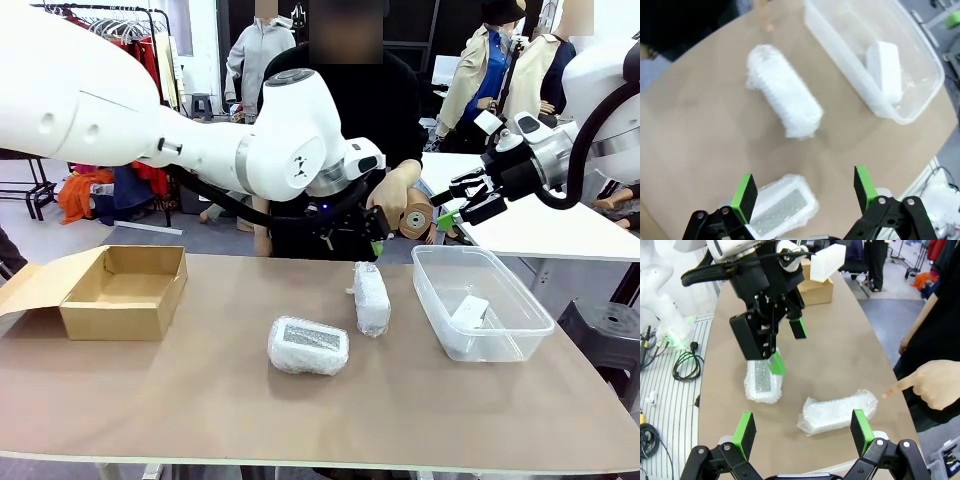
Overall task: Separate and place wrapped and unwrapped clocks.
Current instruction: Pick up the Digital clock indicated by the person.
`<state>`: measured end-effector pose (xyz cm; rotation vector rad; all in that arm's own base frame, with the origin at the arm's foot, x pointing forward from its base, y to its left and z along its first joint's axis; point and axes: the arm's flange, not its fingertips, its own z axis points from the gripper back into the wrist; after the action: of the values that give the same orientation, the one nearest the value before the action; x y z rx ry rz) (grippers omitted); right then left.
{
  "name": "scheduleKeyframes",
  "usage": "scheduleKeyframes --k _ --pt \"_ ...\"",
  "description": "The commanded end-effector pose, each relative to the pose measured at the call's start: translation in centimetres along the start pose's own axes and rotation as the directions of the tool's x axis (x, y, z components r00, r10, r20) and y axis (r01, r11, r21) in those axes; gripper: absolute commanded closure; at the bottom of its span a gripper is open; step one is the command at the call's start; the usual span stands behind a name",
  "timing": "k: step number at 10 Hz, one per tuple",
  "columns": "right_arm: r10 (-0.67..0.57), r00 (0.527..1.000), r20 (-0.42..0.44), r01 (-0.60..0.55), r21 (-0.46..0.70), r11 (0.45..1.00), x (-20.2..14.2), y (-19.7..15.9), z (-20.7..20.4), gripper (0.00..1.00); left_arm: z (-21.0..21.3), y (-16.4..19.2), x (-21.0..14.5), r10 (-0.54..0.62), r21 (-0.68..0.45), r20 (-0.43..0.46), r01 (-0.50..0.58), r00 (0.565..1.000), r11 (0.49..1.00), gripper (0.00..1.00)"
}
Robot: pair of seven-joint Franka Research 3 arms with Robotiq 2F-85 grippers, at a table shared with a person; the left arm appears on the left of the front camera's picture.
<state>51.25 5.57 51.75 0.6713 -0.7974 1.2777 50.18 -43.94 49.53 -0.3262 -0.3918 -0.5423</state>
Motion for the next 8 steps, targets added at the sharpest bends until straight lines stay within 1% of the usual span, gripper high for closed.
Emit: scheduleKeyframes --k 1,5,6,7,8 --pt "-0.005 1.000 0.003 0.005 -0.018 1.000 0.2 0.0 -0.3 0.00 0.5 0.8 -0.6 0.032 0.045 0.004 -0.033 0.999 0.998 0.00" --pt "-0.005 1.000 0.003 0.005 -0.018 1.000 0.2 0.0 -0.3 0.00 0.5 0.8 -0.6 0.032 0.045 0.004 -0.033 0.999 0.998 0.00" --pt "-0.005 1.000 0.003 0.005 -0.018 1.000 0.2 0.0 -0.3 0.00 0.1 0.8 0.1 0.018 0.015 0.002 -0.018 1.000 1.000 0.00" --pt "-0.005 1.000 0.003 0.005 -0.018 1.000 0.2 0.0 -0.3 0.00 -0.7 1.3 0.8 0.083 0.102 -0.011 -0.081 0.997 0.991 0.00" --pt "-0.005 1.000 0.003 0.005 -0.018 1.000 0.2 0.0 -0.3 0.00 -1.5 1.2 1.7 0.171 0.068 0.001 -0.170 0.985 0.983 0.00"
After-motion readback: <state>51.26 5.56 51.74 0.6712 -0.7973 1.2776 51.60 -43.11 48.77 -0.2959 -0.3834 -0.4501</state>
